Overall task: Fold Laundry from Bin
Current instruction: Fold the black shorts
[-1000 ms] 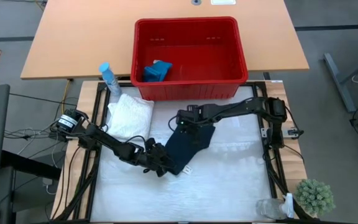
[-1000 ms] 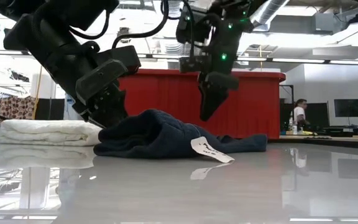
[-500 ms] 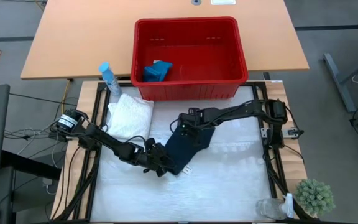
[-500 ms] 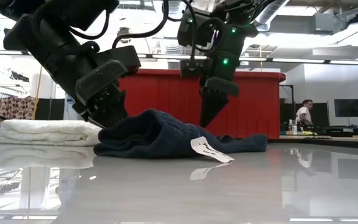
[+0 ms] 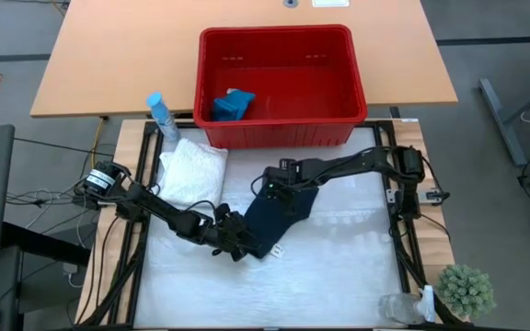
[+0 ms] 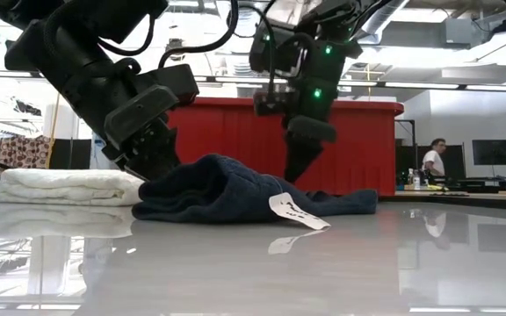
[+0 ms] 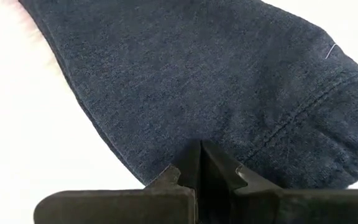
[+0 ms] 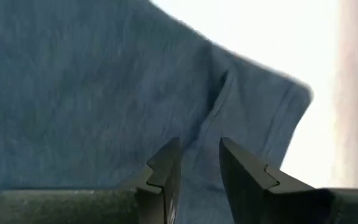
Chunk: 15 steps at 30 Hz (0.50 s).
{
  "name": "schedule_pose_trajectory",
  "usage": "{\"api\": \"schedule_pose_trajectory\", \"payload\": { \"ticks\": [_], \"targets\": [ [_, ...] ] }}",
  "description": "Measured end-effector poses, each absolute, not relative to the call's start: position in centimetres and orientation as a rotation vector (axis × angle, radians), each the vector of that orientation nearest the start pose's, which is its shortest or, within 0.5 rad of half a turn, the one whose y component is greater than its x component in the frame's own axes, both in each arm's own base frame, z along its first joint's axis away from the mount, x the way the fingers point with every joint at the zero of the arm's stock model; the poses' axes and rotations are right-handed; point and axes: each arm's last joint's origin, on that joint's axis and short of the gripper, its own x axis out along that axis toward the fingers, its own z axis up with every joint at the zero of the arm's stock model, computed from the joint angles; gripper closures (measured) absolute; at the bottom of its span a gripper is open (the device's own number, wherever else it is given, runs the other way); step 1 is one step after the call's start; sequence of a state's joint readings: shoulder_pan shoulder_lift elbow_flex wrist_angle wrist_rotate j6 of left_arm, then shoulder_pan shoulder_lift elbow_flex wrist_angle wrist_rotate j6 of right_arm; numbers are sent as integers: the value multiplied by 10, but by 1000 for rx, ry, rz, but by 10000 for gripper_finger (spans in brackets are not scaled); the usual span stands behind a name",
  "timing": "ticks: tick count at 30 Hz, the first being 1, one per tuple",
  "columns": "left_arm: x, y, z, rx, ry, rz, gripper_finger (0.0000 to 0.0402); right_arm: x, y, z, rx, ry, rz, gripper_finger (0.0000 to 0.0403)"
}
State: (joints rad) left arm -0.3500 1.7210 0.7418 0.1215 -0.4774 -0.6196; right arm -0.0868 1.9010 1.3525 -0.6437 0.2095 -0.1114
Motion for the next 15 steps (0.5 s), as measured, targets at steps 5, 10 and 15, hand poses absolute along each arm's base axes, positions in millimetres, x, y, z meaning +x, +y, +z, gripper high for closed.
{"api": "schedule_pose_trajectory", "payload": {
  "ticks": [5, 10, 15],
  "targets": [
    [292, -93, 123, -230, 717, 351, 402, 379, -39, 171, -168, 1285, -191, 270],
    [292, -92, 123, -222, 724, 348, 401, 379, -40, 163, -179, 1322, -203, 274],
    [291, -92, 123, -215, 731, 352, 401, 376, -40, 161, -193, 1365, -219, 314]
  ]
}}
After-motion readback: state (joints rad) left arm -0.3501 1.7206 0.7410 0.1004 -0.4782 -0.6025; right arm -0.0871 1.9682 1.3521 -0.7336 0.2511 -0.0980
